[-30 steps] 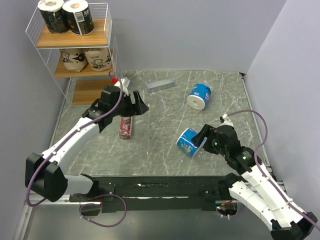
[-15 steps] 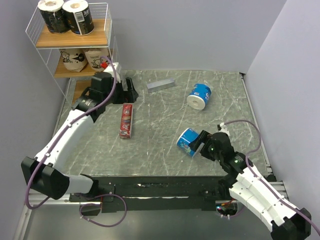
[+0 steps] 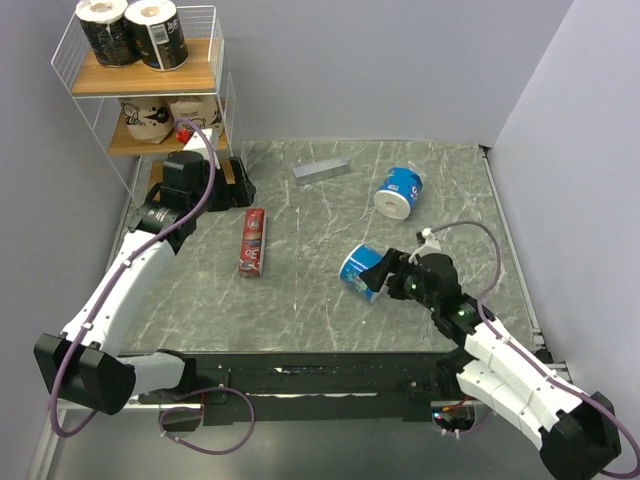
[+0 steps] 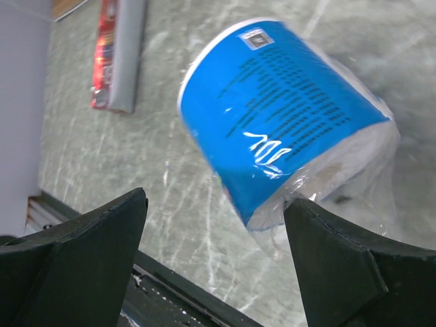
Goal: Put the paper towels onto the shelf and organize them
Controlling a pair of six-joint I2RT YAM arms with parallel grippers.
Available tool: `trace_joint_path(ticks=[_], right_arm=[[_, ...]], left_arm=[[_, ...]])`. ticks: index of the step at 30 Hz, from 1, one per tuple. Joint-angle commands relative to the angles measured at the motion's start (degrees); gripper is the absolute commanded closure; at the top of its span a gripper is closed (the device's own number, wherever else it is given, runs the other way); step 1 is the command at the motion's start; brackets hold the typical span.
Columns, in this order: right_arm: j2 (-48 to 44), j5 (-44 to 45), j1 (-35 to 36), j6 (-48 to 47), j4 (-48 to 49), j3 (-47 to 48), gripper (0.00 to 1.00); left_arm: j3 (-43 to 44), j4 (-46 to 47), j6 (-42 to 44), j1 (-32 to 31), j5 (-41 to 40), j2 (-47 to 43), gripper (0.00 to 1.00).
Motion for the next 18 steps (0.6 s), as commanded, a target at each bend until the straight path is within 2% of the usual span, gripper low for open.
trace_joint_path(ticks=[1, 8, 18], right_arm=[[4.61, -3.51, 2.31, -2.65, 9.99, 6.29, 0.13], [17.79, -1.5, 8.03, -4.75, 13.68, 15.35, 0.14], [33.26, 1.75, 8.64, -10.82, 10.79, 30.46, 0.14]], left_arm=[[-0.21, 2.55, 0.27, 1.37, -1.18, -0.47, 0.01], [-0.11, 2.64, -0.61, 4.18, 0.67, -1.35, 0.01], [-3.54, 3.61, -4.65, 4.98, 5.41, -2.58, 0.02]])
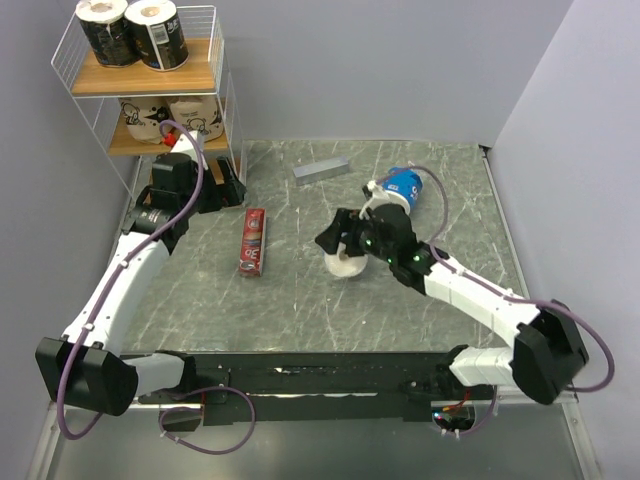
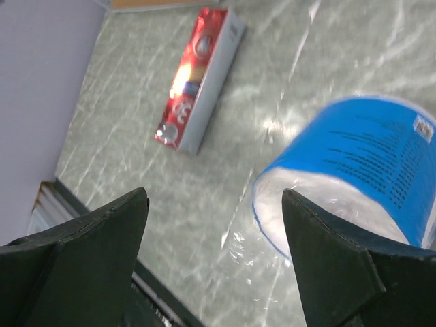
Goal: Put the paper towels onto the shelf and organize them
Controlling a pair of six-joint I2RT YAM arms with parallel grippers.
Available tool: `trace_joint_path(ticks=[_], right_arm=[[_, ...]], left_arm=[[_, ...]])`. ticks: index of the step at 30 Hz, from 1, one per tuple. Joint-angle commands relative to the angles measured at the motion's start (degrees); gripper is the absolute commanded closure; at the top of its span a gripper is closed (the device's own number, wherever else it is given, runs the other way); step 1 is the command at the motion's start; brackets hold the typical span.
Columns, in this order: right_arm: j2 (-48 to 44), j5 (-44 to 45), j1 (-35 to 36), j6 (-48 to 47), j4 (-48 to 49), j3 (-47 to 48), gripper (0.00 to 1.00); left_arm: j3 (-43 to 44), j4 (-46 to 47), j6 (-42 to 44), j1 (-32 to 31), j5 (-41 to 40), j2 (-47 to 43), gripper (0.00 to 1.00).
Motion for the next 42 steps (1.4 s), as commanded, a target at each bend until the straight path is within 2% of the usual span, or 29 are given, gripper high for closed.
trace_joint_path(ticks=[1, 5, 8, 11, 15, 20, 26, 33, 42], right_arm=[[4.2, 2.57, 0.19, -4.35, 0.71, 8.39, 0.14], [5.09, 4.94, 0.01, -7.51, -3.76, 12.27, 0.14], [2.46, 7.65, -0.34, -8.39, -5.01, 12.72, 0.14], [-1.93, 10.38, -0.25, -9.01, -6.32, 11.66, 0.14], [-9.39, 13.37, -0.43, -9.28, -9.4, 8.6, 0.14], [-19.49, 16.37, -0.34, -10.33, -11.95, 4.02, 0.13], [-27.86, 17.69, -0.78, -10.77, -13.53, -0.38, 0.13], [-31.73, 17.42, -1.22, -10.77, -12.75, -2.66, 0.12], [-33.41, 17.34, -1.75, -11.12, -12.04, -3.1, 0.12]], left_arm=[[-1.55, 2.43, -2.86, 0.3, 3.23, -1.8, 0.02], [-1.56, 1.99, -3.39, 0.3, 6.29, -0.74, 0.04], [-0.77, 2.16, -4.88, -0.05, 7.97, 0.84, 0.05], [0.46, 3.3, -6.73, -2.76, 8.77, 2.95, 0.06], [5.11, 3.04, -8.31, -7.96, 4.64, 9.17, 0.06], [7.05, 6.73, -12.35, -11.12, 6.13, 15.77, 0.08], [15.22, 5.5, -12.26, -16.84, 3.14, 26.32, 0.08], [21.11, 5.24, -13.15, -19.65, 3.32, 34.93, 0.1], [23.4, 4.01, -13.67, -21.59, 2.0, 40.39, 0.12]])
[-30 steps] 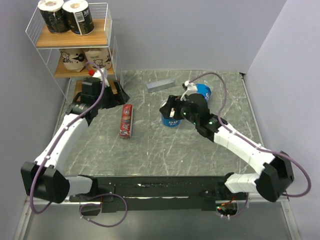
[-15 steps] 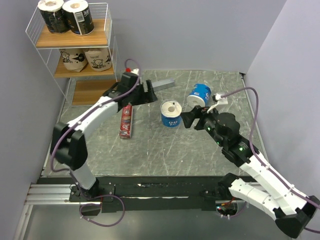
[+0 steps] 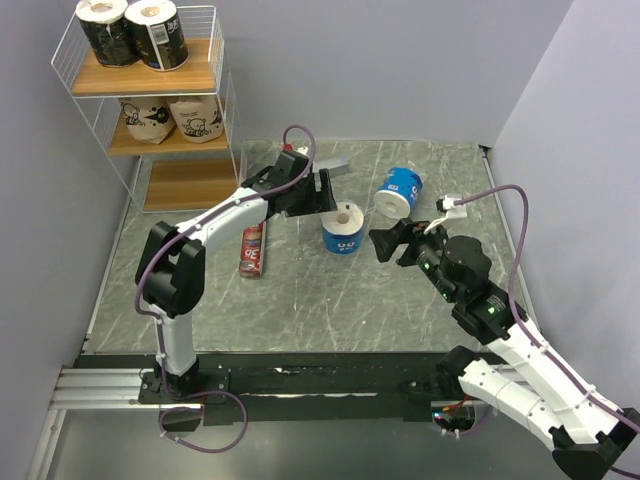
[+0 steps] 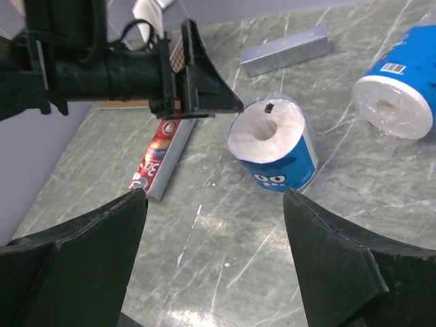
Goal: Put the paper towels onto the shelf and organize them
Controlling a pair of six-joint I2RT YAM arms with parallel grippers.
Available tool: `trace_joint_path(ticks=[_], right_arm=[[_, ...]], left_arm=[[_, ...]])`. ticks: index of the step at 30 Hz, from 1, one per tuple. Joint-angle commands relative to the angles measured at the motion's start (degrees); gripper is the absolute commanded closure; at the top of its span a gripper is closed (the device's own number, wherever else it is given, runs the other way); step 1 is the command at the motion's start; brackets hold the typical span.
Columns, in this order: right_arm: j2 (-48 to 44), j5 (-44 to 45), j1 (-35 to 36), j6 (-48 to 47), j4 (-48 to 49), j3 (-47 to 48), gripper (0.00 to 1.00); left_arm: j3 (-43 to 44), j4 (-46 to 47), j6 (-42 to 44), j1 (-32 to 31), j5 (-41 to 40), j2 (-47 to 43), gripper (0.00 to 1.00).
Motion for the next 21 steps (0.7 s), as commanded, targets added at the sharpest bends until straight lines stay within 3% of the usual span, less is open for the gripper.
trace_joint_path(ticks=[1, 21], right_arm=[[-1.43, 0.96, -0.52, -1.18, 1.97, -0.17, 0.12], [-0.73, 0.7, -1.14, -0.74, 2.67, -0.96, 0.12]], left_arm=[[2.97, -0.1, -1.3, -0.76, -1.71, 1.95, 0.12], [3.23, 3.77, -0.34, -1.55, 2.33, 7.31, 0.15]])
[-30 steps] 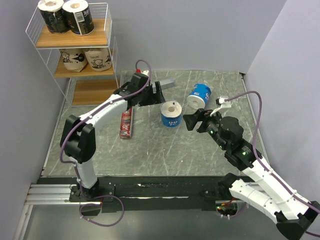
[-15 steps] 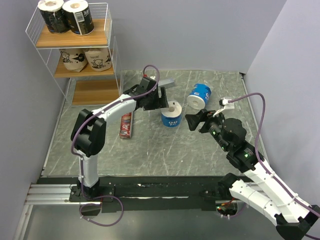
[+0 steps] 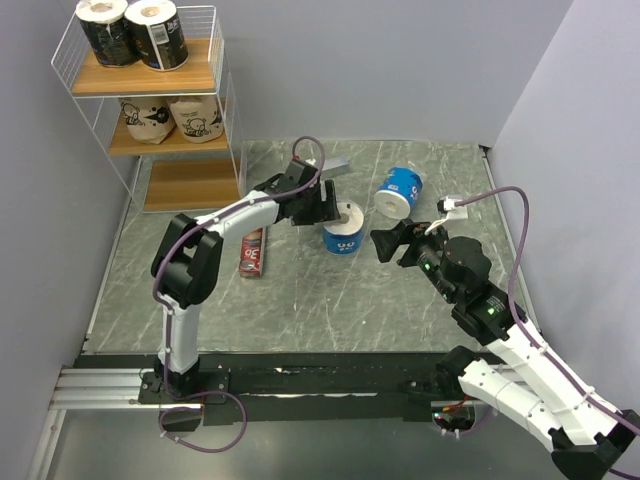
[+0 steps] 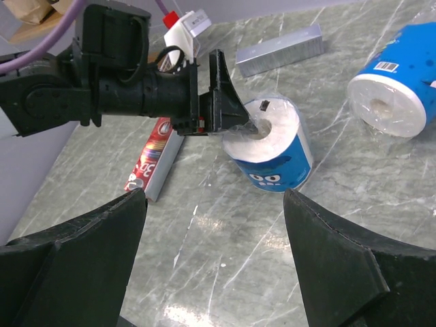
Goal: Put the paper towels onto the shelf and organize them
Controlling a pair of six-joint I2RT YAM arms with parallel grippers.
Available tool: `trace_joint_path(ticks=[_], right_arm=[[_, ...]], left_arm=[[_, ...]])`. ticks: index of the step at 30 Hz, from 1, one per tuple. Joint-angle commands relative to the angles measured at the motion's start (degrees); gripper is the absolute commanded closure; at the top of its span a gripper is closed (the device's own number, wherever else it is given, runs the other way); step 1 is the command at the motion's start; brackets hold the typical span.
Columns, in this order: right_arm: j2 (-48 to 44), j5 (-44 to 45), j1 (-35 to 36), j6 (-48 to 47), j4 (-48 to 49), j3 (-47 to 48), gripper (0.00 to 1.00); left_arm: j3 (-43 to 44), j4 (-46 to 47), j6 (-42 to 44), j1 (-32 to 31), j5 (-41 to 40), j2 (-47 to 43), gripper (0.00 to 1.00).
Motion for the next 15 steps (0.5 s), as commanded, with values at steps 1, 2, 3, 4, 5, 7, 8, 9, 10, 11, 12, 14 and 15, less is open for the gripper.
trace_joint_path(ticks=[1, 2, 3, 4, 5, 7, 8, 9, 10, 11, 12, 14, 15], right_arm=[[-0.16, 0.59, -0.48, -0.54, 2.48, -0.14, 0.12], [-0.16, 0.59, -0.48, -0.54, 2.39, -0.22, 0.12], [-0.07, 0.5, -0.48, -0.46, 2.3, -0.22, 0.12], [-0.07, 0.42, -0.48, -0.37, 2.13, -0.31, 0.12], [-0.07, 0.42, -0.57, -0.37, 2.12, -0.22, 0.12], [-0.33, 0.42, -0.48, -0.37, 1.95, -0.14, 0.12], [-0.51, 0.59, -0.48, -0.37, 1.69, -0.05, 0.12], [-0.68, 0.77, -0.48, -0.45, 1.6, -0.05, 0.12], [-0.95, 0.94, -0.57, -0.54, 1.42, -0.05, 0.12], [-1.12, 1.03, -0.57, -0.54, 1.25, -0.05, 0.12], [-1.21, 1.12, -0.48, -0.54, 1.25, -0.05, 0.12], [-1.56, 1.12, -0.57, -0.37, 1.07, 0.04, 0.12], [-1.65, 1.03, -0.57, -0.11, 0.98, 0.04, 0.12]], left_arm=[[2.64, 2.32, 0.32, -0.76, 1.02, 0.6, 0.16], [2.99, 2.15, 0.41, -0.76, 0.75, 0.77, 0.17], [3.08, 1.8, 0.58, -0.85, 0.31, 0.95, 0.18], [3.25, 1.62, 0.76, -0.85, 0.14, 1.21, 0.24], [3.43, 1.45, 0.76, -0.94, -0.13, 1.39, 0.27], [3.43, 1.09, 0.32, -0.94, -0.57, 1.22, 0.42], [3.08, 1.18, 0.23, -0.94, -0.4, 0.43, 0.47], [2.73, 1.44, -0.2, -0.85, -0.48, -0.1, 0.54], [2.29, 1.97, -0.47, -0.85, -0.57, -0.8, 0.57], [1.68, 2.14, -0.73, -0.94, -0.4, -2.37, 0.59], [1.41, 2.06, -1.08, -0.85, -0.48, -3.34, 0.61], [1.15, 1.19, -1.61, -0.85, -0.57, -5.89, 0.63], [1.23, 0.66, -1.96, -0.85, -0.66, -6.77, 0.64]])
